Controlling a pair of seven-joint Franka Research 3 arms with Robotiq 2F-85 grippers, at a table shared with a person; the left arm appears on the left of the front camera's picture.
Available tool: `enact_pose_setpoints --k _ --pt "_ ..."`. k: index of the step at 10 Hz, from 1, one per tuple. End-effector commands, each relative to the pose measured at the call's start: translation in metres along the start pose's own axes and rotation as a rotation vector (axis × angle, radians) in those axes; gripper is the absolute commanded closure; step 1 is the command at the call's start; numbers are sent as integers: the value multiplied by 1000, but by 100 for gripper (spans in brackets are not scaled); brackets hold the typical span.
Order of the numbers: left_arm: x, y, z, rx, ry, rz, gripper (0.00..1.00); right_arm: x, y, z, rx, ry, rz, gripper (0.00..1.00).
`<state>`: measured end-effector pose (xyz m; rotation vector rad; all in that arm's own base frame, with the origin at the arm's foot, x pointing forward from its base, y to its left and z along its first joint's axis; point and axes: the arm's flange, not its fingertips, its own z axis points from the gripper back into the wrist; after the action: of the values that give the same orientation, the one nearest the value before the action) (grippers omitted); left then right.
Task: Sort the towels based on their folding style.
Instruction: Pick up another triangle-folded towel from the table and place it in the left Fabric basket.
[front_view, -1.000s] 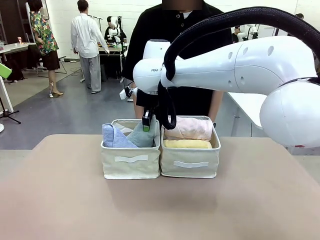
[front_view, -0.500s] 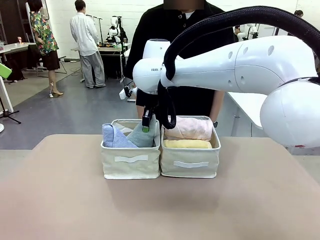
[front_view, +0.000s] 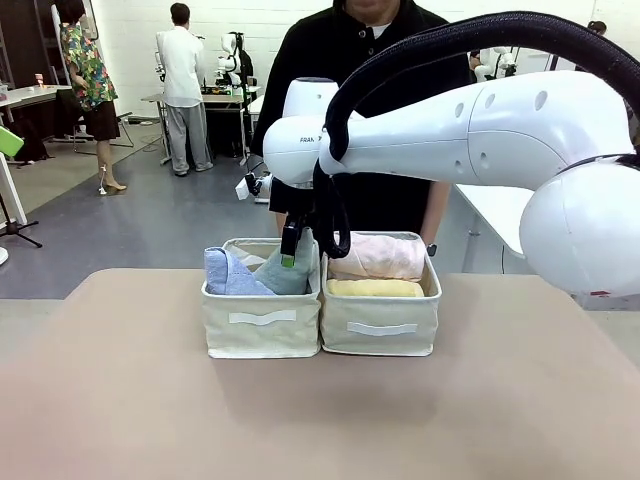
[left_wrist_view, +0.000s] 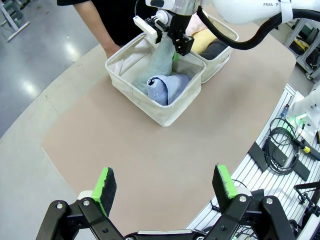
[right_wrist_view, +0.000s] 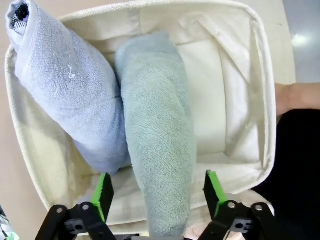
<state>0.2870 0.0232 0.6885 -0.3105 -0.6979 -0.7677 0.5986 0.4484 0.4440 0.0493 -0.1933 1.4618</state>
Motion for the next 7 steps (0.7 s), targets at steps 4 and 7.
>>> enact_pose_setpoints --k 4,7 --pt "1 0 -1 -1 -6 -5 0 6 1 11 -36 49 35 0" --pt "1 0 -1 -1 -6 -5 0 -11 30 68 -88 58 29 0"
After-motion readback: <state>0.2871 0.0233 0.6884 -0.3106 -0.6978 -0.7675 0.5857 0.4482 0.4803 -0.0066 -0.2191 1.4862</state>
